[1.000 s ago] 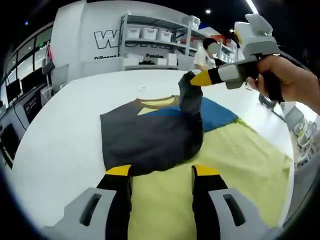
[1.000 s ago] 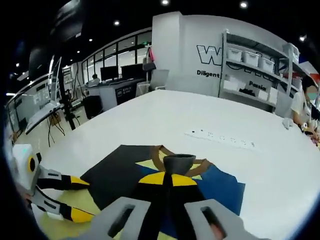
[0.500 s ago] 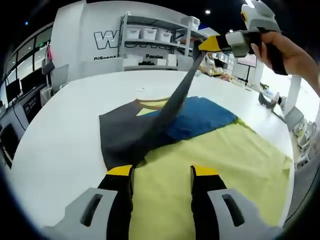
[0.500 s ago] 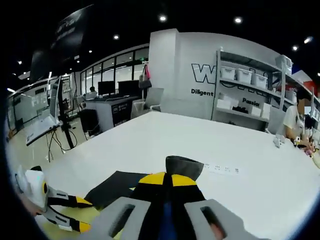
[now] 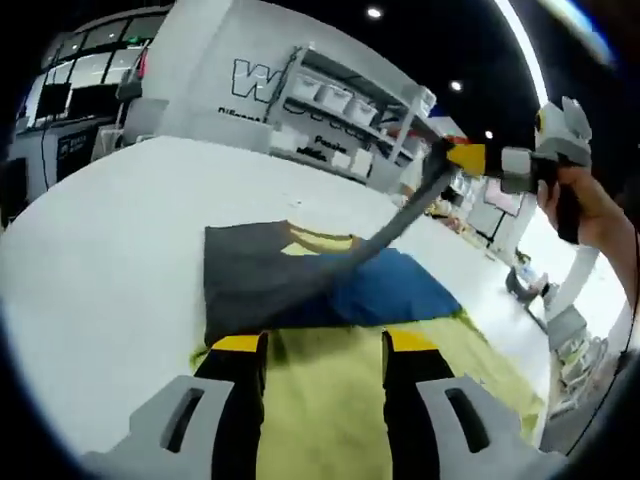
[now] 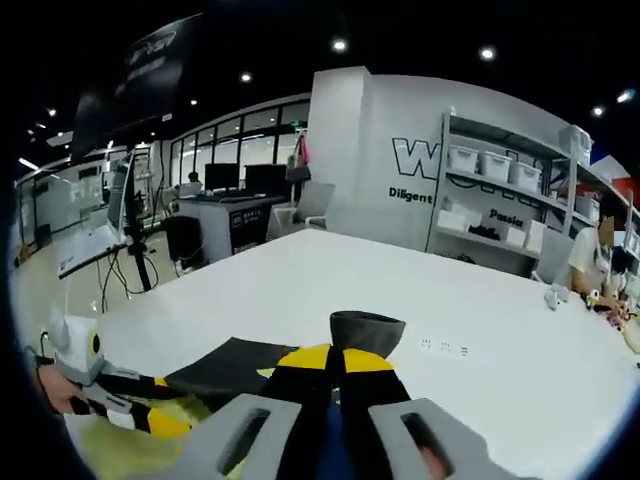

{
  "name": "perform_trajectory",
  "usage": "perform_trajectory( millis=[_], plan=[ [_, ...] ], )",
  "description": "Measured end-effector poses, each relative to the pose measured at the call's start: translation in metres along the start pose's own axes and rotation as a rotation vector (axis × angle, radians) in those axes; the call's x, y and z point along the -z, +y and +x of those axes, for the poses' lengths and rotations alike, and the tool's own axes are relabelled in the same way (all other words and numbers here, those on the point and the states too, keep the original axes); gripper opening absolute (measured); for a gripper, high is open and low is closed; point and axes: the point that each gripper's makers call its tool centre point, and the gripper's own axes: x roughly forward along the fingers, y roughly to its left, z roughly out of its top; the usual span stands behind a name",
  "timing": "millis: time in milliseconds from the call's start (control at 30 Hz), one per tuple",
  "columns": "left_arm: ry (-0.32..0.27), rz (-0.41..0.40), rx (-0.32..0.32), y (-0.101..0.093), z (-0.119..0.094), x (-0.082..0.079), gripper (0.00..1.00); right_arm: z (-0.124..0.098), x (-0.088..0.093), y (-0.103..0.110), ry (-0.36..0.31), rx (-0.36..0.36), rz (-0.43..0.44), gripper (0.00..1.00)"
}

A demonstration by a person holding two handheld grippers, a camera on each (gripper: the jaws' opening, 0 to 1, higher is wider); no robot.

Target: Fold the garment on the visible template until the final outline fits inside the template.

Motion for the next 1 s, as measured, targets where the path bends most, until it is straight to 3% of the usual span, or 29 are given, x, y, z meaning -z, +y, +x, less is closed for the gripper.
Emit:
perform_trajectory(
  millis=[67,233,333,467,667,1000],
  plan=[
    [0.017,0.039,-0.011,0.002,-0.001,0.003,0.41,-0.005,0.016,-0.009,0.029,0.011,0.023,0.00],
    [0.019,-0.003,-0.006,0.001,-0.003,0.007,0.41,-0.015,0.046,-0.021,0.075,0.040,0.078,0.00],
    [0.022,0.002,-0.007,0.000,-0.003,0.007,0.42,-0.018,0.060,-0.022,0.095,0.044,0.094,0.00],
    [0.016,-0.004,-0.013,0.001,-0.007,0.006,0.42,-0.023,0.093,-0.022,0.157,0.052,0.117,0.00],
    [0.020,-0.012,-0.025,0.005,-0.009,0.006,0.42,-0.031,0.129,-0.015,0.229,0.048,0.153,0.00],
    [0.024,-0.003,-0.029,0.006,-0.010,0.007,0.41,-0.046,0.161,-0.008,0.292,0.061,0.243,0.00]
  ],
)
